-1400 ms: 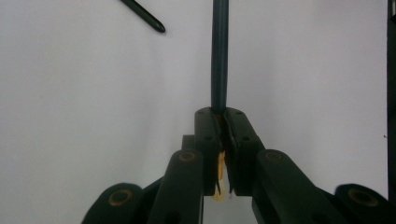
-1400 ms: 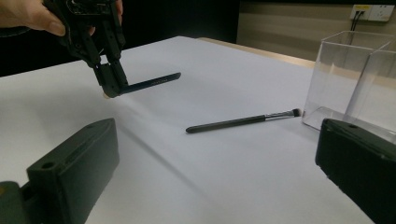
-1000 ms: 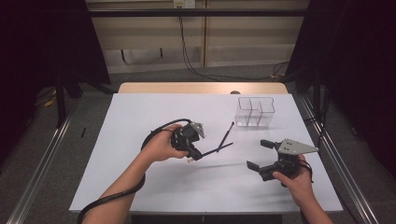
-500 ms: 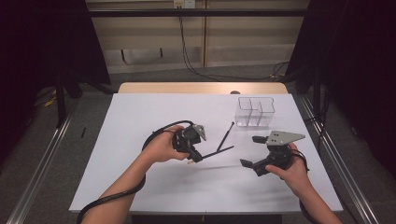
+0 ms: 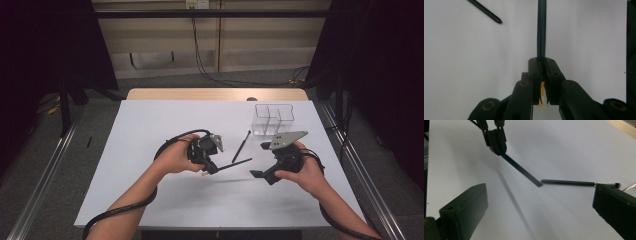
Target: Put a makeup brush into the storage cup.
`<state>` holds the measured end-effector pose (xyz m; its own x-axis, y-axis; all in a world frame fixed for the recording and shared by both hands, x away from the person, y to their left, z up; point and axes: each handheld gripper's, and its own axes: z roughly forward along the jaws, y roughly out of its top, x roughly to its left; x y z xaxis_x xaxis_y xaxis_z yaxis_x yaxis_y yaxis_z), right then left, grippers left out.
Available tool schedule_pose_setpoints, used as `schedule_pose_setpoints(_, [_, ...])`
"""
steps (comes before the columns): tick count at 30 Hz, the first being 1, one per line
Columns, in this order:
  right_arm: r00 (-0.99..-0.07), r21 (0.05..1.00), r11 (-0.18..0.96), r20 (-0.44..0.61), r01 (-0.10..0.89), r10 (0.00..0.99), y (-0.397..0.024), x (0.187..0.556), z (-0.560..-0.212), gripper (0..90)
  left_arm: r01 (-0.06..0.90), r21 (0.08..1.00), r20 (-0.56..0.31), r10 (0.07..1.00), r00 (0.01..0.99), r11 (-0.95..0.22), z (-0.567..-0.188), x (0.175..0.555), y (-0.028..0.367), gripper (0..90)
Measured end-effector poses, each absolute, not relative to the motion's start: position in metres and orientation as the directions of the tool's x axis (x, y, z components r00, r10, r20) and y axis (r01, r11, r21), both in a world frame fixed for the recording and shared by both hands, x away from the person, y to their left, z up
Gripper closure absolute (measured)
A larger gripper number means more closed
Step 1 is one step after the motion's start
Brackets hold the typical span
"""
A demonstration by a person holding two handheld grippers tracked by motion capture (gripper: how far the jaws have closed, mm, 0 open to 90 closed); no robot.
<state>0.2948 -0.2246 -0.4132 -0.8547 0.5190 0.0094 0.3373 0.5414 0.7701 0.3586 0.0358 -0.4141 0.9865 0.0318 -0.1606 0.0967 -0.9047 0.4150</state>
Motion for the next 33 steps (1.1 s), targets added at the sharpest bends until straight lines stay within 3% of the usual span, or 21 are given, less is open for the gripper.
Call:
schedule_pose_setpoints(13, [-0.89,0.694,0.636,0.014,0.337,0.457,-0.209,0.305,-0.404,0.0,0.061,0.401,-0.144,0.003,0.99,-0.914,-0.41,0.356,0.025,84.5])
schedule_pose_setpoints(17, [-0.893,0.683,0.644,0.025,0.343,0.449,-0.206,0.308,-0.401,4.4,0.058,0.394,-0.146,0.0,0.989,-0.917,-0.41,0.356,0.023,84.5])
schedule_pose_setpoints(19, [-0.898,0.673,0.658,0.022,0.339,0.44,-0.204,0.309,-0.399,9.3,0.051,0.393,-0.141,-0.005,0.99,-0.918,-0.41,0.355,0.021,84.5])
schedule_pose_setpoints(20, [-0.897,0.669,0.657,0.035,0.348,0.44,-0.203,0.311,-0.397,17.2,0.051,0.394,-0.143,-0.007,0.99,-0.918,-0.41,0.355,0.02,84.5])
schedule_pose_setpoints(23, [-0.901,0.667,0.658,0.047,0.35,0.432,-0.202,0.313,-0.397,21.7,0.046,0.391,-0.141,-0.01,0.99,-0.919,-0.409,0.356,0.019,84.5])
schedule_pose_setpoints(30, [-0.908,0.635,0.677,0.097,0.373,0.408,-0.197,0.314,-0.397,49.4,0.041,0.387,-0.144,-0.016,0.99,-0.921,-0.41,0.356,0.019,84.5])
schedule_pose_setpoints(33, [-0.913,0.632,0.684,0.1,0.364,0.395,-0.195,0.315,-0.396,52.4,0.044,0.384,-0.149,-0.015,0.989,-0.922,-0.41,0.355,0.018,84.5])
